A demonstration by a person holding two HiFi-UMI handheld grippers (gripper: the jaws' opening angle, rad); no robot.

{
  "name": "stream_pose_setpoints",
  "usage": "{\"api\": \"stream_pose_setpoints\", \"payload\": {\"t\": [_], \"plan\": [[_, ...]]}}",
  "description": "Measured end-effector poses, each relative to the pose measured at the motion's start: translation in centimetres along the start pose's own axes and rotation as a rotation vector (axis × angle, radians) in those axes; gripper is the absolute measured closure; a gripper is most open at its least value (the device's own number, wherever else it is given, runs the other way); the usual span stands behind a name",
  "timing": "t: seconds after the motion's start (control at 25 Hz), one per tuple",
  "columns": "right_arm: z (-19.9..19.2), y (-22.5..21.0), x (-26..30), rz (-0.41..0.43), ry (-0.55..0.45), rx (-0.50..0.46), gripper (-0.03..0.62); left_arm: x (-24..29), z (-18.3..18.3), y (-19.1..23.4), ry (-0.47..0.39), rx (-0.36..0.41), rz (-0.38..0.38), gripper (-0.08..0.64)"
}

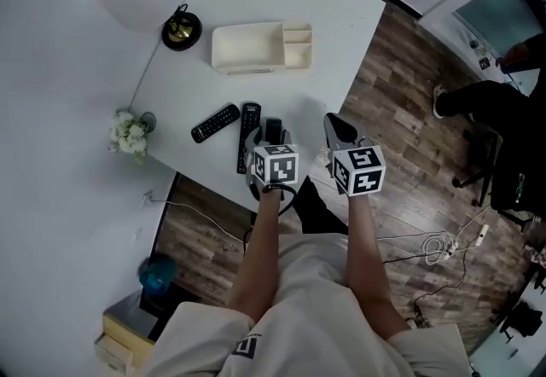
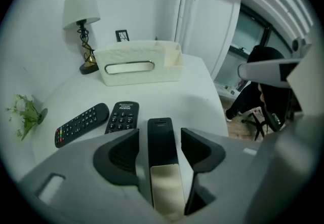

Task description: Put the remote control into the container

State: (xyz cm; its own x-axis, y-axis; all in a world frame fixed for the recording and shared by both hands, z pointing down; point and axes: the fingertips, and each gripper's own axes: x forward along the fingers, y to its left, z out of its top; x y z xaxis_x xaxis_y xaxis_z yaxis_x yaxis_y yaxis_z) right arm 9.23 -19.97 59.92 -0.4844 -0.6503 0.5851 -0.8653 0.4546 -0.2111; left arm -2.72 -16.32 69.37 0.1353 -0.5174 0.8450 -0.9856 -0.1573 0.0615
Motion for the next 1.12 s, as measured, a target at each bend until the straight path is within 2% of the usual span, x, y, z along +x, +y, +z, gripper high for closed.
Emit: {"api": "stream_pose_setpoints", "payload": {"t": [0.12, 0.2, 0.32, 0.44, 0.52, 0.6, 0.68, 0.72, 0.92, 1.04, 1.12], "plan": [[0.1, -1.1, 1.5, 0.024, 0.024, 0.005, 0.594, 1.6, -0.5, -0.1, 0.065, 0.006, 0.047, 0.304], [-0.2, -1.4, 2.4, 0.043, 0.044, 0.002, 0.594, 1.9, -0.5, -0.4, 0.080, 0.009, 0.059, 0.308], [-0.8, -1.3, 3.7, 0.090, 0.078, -0.007, 0.594, 2.2, -0.5, -0.7, 0.094, 0.002, 0.036, 0.354], [-0.7, -0.5, 4.8, 0.191, 0.095, -0.004, 0.594, 2.3, -0.2, -0.6, 0.089, -0.077, -0.014, 0.357], [-0.1, 1.1, 5.4, 0.310, 0.108, -0.013, 0.594, 2.0, 0.9, -0.4, 0.040, -0.124, -0.040, 0.360], [0.6, 2.8, 5.9, 0.446, 0.140, -0.059, 0.592, 1.5, 2.4, -0.5, -0.010, -0.131, -0.058, 0.360], [1.6, 4.0, 6.1, 0.541, 0.165, -0.123, 0.583, 0.9, 3.7, -0.9, -0.050, -0.137, -0.078, 0.360], [2.4, 4.3, 6.1, 0.574, 0.169, -0.145, 0.542, 0.5, 4.5, -1.0, -0.074, -0.136, -0.083, 0.360], [6.6, 5.4, 6.0, 0.716, 0.158, -0.164, 0.465, -2.0, 9.0, -1.1, -0.235, -0.082, -0.082, 0.362], [7.4, 6.9, 5.7, 0.825, 0.198, -0.191, 0.389, -3.1, 11.0, -1.3, -0.318, -0.046, -0.087, 0.362], [7.8, 7.4, 5.9, 0.857, 0.236, -0.240, 0.352, -3.8, 12.3, -1.3, -0.372, -0.026, -0.083, 0.362]]}}
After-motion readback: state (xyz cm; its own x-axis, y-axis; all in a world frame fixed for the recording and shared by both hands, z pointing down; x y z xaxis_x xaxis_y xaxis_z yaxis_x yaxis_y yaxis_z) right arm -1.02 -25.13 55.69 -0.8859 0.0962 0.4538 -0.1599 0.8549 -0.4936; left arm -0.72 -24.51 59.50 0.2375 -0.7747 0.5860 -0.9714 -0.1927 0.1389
